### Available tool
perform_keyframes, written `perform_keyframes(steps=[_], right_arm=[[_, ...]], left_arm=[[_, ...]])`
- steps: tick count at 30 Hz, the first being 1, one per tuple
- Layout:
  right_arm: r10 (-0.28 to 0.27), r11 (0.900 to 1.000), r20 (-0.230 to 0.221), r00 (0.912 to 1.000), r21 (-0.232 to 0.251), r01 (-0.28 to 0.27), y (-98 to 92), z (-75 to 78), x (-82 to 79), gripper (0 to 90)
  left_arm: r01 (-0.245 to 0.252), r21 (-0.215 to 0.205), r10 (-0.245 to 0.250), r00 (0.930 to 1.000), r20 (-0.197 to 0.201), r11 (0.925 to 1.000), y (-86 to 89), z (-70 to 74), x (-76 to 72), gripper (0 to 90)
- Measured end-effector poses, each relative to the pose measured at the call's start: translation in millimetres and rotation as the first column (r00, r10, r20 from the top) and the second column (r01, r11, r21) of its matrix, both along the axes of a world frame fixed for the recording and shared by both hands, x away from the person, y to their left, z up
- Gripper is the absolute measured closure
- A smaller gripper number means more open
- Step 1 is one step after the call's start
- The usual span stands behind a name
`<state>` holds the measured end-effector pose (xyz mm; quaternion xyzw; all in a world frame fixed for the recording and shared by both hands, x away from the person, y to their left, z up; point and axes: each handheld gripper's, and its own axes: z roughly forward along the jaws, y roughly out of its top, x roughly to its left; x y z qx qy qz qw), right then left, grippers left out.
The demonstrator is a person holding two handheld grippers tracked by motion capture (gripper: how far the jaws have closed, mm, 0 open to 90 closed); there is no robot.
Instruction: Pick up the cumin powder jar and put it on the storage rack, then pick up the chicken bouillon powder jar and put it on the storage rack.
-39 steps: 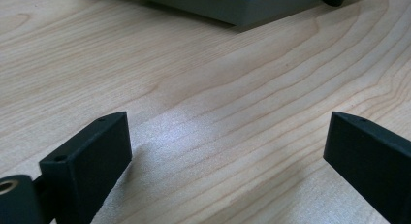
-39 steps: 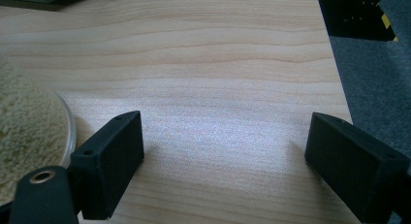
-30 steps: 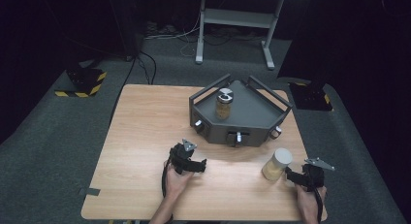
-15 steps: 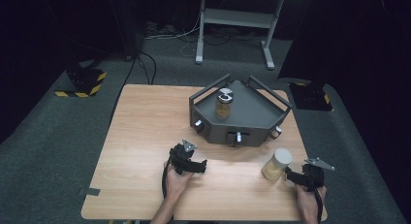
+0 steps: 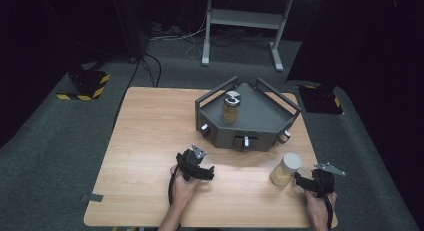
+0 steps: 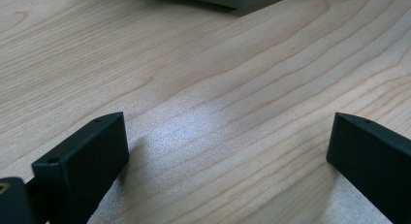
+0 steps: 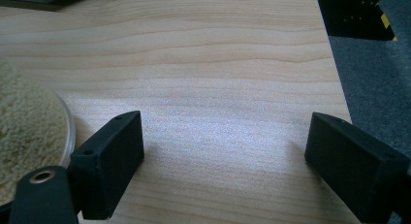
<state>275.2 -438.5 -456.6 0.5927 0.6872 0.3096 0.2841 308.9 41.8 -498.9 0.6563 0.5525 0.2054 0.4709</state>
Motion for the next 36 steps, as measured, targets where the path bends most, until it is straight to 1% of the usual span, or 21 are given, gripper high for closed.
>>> perform_keyframes(steps=[26, 36], right_arm=[[0.002, 1.0, -0.005, 1.0, -0.003, -0.002, 0.6, 0.5, 0.6, 11.8], [0.022, 1.0, -0.016, 0.9996, -0.006, -0.022, -0.7, 1.6, 2.8, 7.3]], left_arm=[[-0.001, 0.0, 0.001, 1.0, 0.0, 1.0, -0.1, 0.0, -0.1, 1.4], [-0.001, 0.001, 0.001, 1.0, 0.0, 1.0, 0.0, 0.1, -0.2, 1.7]])
